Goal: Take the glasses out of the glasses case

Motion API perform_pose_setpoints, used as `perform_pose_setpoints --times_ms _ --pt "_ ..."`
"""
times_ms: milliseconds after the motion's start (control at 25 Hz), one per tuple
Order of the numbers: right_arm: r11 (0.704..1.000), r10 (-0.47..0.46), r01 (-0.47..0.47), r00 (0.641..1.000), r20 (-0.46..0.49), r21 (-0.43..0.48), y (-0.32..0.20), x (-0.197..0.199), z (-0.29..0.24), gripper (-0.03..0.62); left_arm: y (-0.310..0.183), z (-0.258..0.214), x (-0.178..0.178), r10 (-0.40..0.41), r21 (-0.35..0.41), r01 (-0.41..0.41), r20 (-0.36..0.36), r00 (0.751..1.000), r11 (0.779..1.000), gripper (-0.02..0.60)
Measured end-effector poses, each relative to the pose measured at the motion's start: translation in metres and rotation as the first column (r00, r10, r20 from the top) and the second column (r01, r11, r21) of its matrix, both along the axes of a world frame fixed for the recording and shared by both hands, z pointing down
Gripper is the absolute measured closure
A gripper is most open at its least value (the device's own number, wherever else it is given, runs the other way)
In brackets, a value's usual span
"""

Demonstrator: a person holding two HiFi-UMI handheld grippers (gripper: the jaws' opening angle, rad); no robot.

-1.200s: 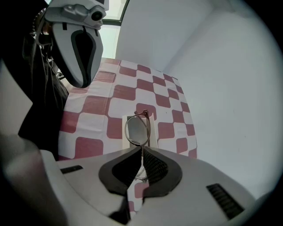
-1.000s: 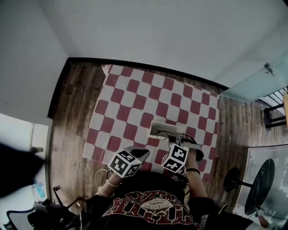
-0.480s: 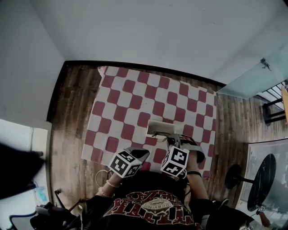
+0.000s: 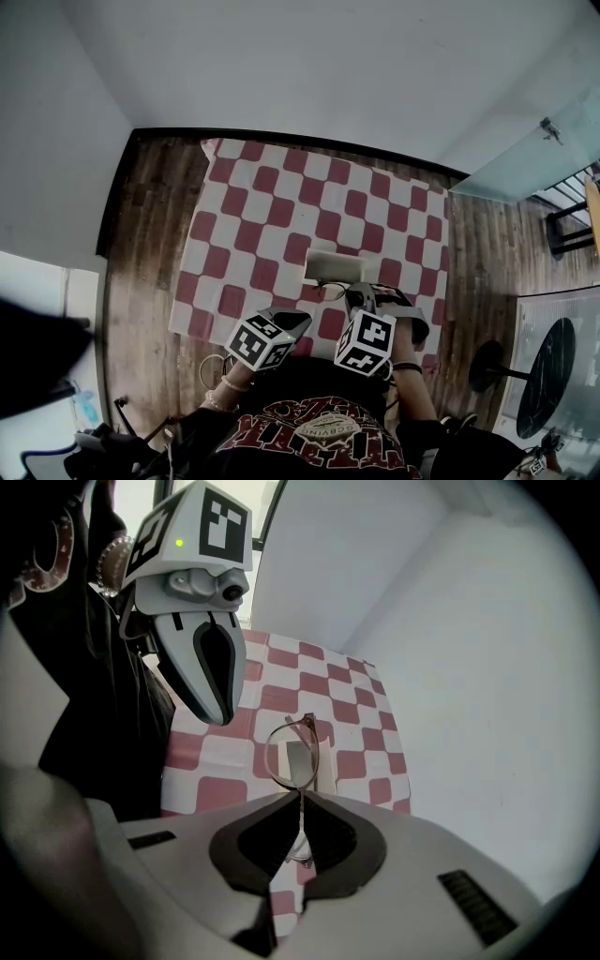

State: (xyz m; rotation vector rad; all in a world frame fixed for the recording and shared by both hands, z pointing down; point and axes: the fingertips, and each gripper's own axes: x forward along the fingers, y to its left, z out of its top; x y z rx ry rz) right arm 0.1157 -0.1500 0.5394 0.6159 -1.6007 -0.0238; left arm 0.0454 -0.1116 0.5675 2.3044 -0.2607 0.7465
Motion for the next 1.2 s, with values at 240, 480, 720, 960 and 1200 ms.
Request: perform_pose_setpoints --times_ms 240,480,720,960,1200 --pt "1.0 -0.017 0.017 1.0 0.02 0.002 0.003 -0.008 -0.012 0.571 0.001 -0.001 0.003 0.003 -0.002 -0.003 -0.004 1.0 1.0 0.572" --pt "1.0 -0.023 0.022 0.999 0.037 0.007 0.007 -0.011 -0.024 0.571 0.003 0.002 0.005 0.013 -0.002 -0.013 0.001 1.0 1.0 0.572" --pt "1.0 -0.023 0.022 0.998 0.055 0.004 0.013 -0.013 -0.035 0.571 0.003 0.002 0.009 0.022 -0.005 -0.022 -0.001 1.0 1.0 0.572" --pt "1.0 -0.027 0.026 0.998 0.063 0.009 0.015 -0.016 -0.046 0.571 0.003 0.002 0.012 0.031 -0.002 -0.031 -0.003 1.0 1.0 0.572" --pt "0.999 -0.038 0.038 0.997 0.072 0.005 0.02 -0.02 -0.052 0.571 0.004 0.003 0.011 0.035 0.002 -0.035 0.003 0.999 0.999 0.572"
